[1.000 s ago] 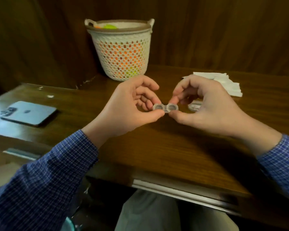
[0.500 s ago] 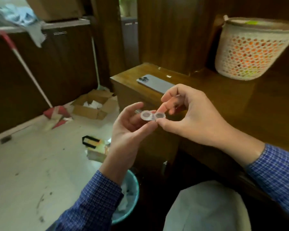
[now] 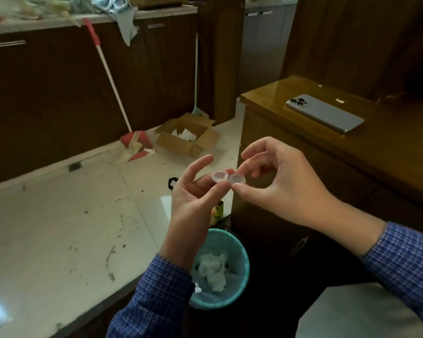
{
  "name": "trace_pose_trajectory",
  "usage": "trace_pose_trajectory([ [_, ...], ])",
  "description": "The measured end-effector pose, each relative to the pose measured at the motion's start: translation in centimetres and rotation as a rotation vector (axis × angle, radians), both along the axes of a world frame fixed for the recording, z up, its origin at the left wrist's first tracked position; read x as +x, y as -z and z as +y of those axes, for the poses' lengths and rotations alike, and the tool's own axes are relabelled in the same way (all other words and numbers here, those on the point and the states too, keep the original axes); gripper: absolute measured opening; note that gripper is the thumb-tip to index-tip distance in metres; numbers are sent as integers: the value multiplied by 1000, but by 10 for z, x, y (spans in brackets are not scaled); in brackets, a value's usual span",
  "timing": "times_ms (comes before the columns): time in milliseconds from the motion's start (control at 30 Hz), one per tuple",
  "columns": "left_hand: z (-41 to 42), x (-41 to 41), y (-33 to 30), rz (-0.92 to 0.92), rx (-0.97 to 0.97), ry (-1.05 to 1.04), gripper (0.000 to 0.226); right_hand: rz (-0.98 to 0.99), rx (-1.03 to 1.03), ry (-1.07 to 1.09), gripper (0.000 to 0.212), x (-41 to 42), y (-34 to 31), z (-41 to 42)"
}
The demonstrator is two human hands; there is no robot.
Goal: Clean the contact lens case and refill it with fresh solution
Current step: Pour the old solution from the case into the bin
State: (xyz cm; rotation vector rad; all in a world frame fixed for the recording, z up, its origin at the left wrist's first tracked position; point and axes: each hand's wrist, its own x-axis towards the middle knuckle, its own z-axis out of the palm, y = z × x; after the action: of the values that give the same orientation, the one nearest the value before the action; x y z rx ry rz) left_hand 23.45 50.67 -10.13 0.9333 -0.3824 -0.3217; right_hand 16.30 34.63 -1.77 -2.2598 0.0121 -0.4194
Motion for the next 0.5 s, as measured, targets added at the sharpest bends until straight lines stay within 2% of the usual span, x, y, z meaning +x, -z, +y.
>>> trace_pose_trajectory([
  [133,18,11,5,-54,91,-50,58,6,19,-58,50,8,10,9],
  [233,31,21,6,-183,269,-83,60,26,41,-58,44,15,22,2],
  [333,32,36,9,-370,596,-81,59,55,97,-11,27,21,42,-17],
  [500,1,69,35,-756,1120,106,27,127,80,62,22,24,75,-42],
])
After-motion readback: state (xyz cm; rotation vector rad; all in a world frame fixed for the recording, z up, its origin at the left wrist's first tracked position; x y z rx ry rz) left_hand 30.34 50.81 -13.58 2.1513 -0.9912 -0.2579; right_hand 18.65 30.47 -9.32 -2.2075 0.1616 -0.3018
